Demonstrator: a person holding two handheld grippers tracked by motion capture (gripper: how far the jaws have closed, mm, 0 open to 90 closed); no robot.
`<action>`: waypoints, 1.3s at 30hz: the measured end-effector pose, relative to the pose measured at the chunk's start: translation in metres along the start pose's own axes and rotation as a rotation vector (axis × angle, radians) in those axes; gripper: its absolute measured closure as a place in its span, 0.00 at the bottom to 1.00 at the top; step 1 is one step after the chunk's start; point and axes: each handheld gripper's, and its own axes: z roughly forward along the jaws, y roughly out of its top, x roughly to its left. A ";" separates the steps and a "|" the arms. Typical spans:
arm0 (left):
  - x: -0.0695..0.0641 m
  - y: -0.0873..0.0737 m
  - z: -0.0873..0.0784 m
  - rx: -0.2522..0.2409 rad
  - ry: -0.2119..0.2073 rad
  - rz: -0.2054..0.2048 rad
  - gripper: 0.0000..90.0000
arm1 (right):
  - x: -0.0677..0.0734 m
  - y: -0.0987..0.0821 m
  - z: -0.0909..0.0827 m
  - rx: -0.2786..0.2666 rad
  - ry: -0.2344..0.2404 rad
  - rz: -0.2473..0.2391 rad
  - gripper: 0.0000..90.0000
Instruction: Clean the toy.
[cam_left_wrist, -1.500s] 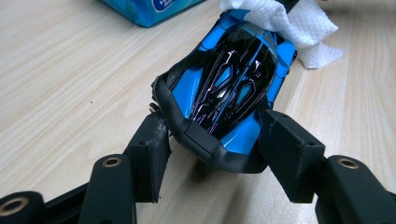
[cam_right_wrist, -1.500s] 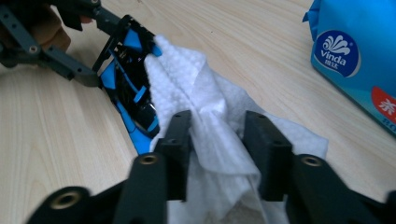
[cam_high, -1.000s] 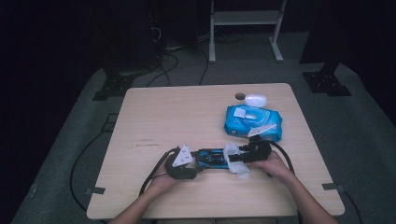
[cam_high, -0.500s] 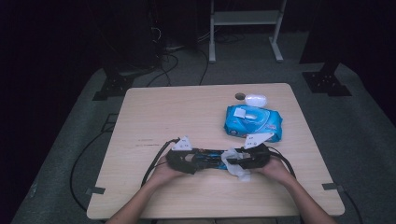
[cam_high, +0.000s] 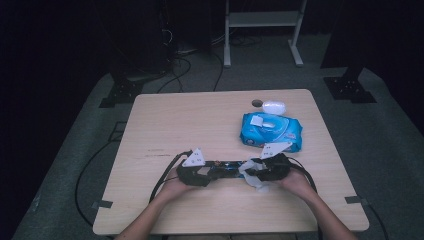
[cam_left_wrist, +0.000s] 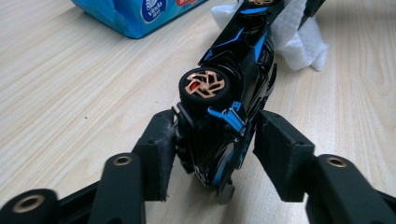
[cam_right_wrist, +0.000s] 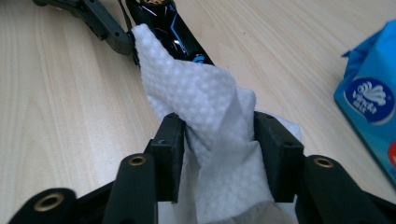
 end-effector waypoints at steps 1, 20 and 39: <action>0.000 0.000 -0.001 0.001 -0.002 -0.005 0.55 | -0.001 0.000 -0.001 0.000 0.000 0.011 0.60; -0.004 -0.001 -0.004 -0.007 -0.086 -0.032 0.61 | 0.027 0.045 0.015 -0.151 0.023 0.060 0.96; -0.004 0.006 0.008 -0.020 -0.075 -0.032 0.62 | 0.047 0.043 0.006 -0.209 -0.075 -0.056 0.62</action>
